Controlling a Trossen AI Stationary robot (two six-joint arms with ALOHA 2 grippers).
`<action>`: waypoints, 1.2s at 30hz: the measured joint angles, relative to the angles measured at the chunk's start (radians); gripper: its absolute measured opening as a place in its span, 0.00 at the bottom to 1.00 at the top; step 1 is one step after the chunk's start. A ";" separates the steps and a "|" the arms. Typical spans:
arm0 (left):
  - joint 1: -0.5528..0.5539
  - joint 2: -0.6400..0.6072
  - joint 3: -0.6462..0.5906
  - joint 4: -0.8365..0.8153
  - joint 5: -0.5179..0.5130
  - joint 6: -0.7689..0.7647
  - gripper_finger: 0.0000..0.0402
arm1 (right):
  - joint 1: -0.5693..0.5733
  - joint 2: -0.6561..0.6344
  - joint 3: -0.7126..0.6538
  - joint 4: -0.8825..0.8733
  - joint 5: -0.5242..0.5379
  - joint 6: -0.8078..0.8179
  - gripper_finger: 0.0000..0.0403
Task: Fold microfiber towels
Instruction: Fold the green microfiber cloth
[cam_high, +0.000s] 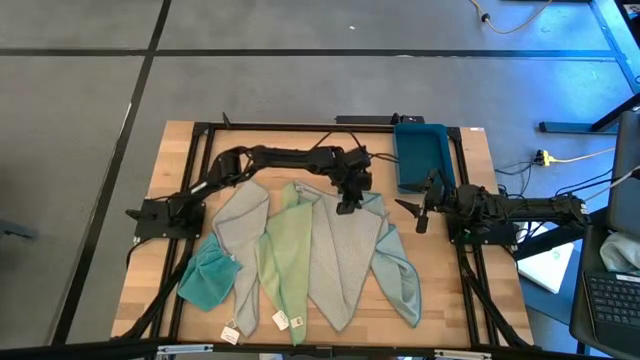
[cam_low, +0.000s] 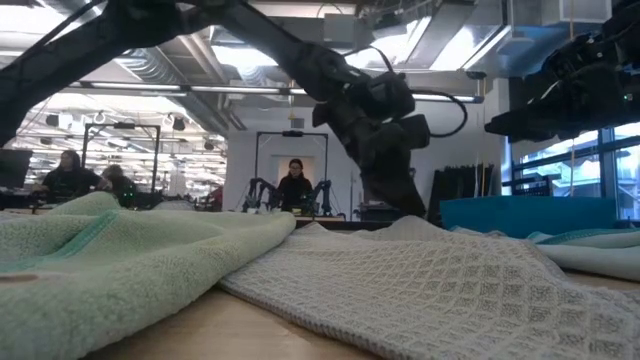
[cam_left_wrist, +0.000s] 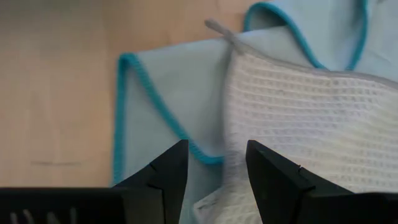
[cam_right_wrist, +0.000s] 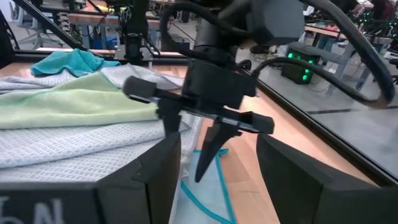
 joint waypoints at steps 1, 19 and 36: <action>0.002 0.000 0.000 -0.001 -0.004 -0.002 0.38 | 0.000 0.000 0.000 0.000 0.000 -0.007 0.53; -0.014 -0.001 -0.023 -0.037 -0.018 -0.021 0.38 | 0.000 0.000 0.000 0.000 0.000 -0.022 0.53; -0.077 -0.023 -0.007 -0.125 -0.094 -0.001 0.10 | 0.000 0.000 0.000 0.001 0.008 -0.047 0.53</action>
